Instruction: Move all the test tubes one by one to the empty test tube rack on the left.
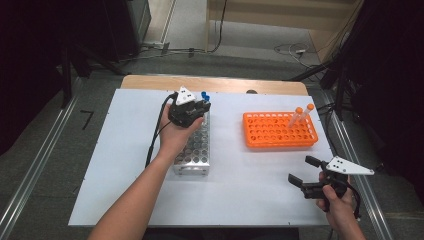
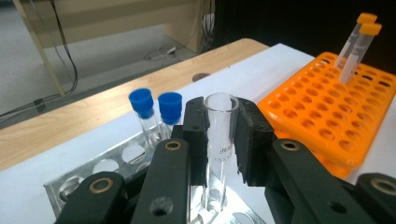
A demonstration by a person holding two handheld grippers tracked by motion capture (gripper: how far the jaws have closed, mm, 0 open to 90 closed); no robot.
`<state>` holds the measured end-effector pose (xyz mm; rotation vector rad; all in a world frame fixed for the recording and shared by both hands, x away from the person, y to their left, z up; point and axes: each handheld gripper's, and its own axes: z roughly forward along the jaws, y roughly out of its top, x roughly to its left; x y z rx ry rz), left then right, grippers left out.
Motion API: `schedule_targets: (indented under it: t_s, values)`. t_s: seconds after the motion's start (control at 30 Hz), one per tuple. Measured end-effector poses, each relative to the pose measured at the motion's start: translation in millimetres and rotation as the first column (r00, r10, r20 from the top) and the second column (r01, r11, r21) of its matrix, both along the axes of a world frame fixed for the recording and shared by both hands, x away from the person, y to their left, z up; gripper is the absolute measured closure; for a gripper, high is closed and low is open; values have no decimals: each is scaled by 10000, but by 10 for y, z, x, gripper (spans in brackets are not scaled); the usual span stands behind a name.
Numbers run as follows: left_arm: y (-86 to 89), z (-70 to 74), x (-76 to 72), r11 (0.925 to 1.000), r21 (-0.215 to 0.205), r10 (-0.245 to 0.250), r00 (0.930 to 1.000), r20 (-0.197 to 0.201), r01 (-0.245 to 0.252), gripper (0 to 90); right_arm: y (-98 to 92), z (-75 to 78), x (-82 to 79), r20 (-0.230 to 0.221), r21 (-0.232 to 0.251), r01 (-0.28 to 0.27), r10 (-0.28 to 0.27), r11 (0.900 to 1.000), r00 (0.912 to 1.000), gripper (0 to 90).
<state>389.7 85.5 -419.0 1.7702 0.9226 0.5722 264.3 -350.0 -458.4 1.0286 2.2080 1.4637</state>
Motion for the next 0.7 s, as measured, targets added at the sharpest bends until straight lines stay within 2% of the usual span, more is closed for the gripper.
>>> schedule_targets:
  t_s: [0.3, 0.4, 0.47, 0.53, 0.6, 0.7]
  values:
    - [-21, -53, -2, 9993, 373, -59, 9988, -484, 77, 748, 7, 0, -1, 42, -48, 12, -12, 10000, 10000, 0]
    - [-19, -49, -21, 9993, 320, -156, 9981, -593, 175, 717, 11, -1, 0, 39, -53, 13, -13, 10000, 10000, 0]
    - [-3, -35, -38, 9998, 159, -119, 9983, -567, 129, 663, 13, 0, 1, 28, -47, 24, -24, 10000, 10000, 0]
    - [27, -20, -53, 9997, -202, -169, 9974, -704, 155, 571, 15, -1, 2, -3, -32, 16, -16, 10000, 10000, 0]
    - [61, -5, -85, 9982, -572, -234, 9966, -789, 189, 448, 19, 1, 4, -8, -37, 42, -42, 10000, 10000, 0]
    - [98, 15, -173, 9953, -895, -446, 9950, -891, 366, 238, 18, 6, 15, 7, -71, 80, -80, 9999, 10000, 0]
